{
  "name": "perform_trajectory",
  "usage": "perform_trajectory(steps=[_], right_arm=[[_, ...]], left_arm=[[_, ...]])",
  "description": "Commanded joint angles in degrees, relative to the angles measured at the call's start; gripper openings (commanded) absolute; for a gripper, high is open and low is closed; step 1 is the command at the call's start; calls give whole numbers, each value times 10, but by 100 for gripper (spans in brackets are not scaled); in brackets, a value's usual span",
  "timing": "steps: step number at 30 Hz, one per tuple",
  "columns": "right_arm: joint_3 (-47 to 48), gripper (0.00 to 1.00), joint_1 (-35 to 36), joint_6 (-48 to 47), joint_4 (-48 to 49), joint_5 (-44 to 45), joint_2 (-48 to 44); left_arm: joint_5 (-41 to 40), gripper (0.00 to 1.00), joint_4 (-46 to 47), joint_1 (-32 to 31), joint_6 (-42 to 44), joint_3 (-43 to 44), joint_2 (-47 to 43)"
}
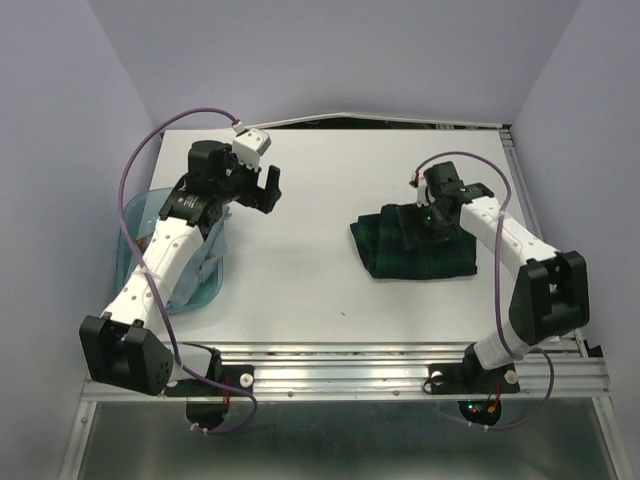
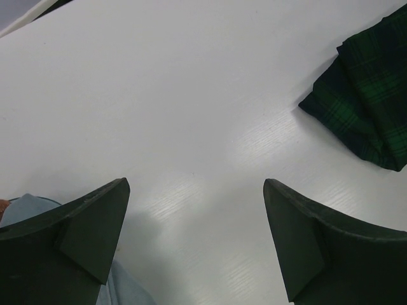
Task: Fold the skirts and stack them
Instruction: Neatly place the folded skirt to the corner
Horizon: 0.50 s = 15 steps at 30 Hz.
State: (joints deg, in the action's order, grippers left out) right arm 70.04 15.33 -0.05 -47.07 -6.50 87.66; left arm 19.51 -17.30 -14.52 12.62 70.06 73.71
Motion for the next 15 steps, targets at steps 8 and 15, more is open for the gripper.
perform_trajectory(steps=[8, 15], right_arm=[[-102, 86, 1, 120, 123, 109, 107], [11, 84, -98, 75, 163, 142, 270]], left_arm=[[-30, 99, 41, -1, -6, -23, -8], [-27, 99, 32, 5, -2, 0, 25]])
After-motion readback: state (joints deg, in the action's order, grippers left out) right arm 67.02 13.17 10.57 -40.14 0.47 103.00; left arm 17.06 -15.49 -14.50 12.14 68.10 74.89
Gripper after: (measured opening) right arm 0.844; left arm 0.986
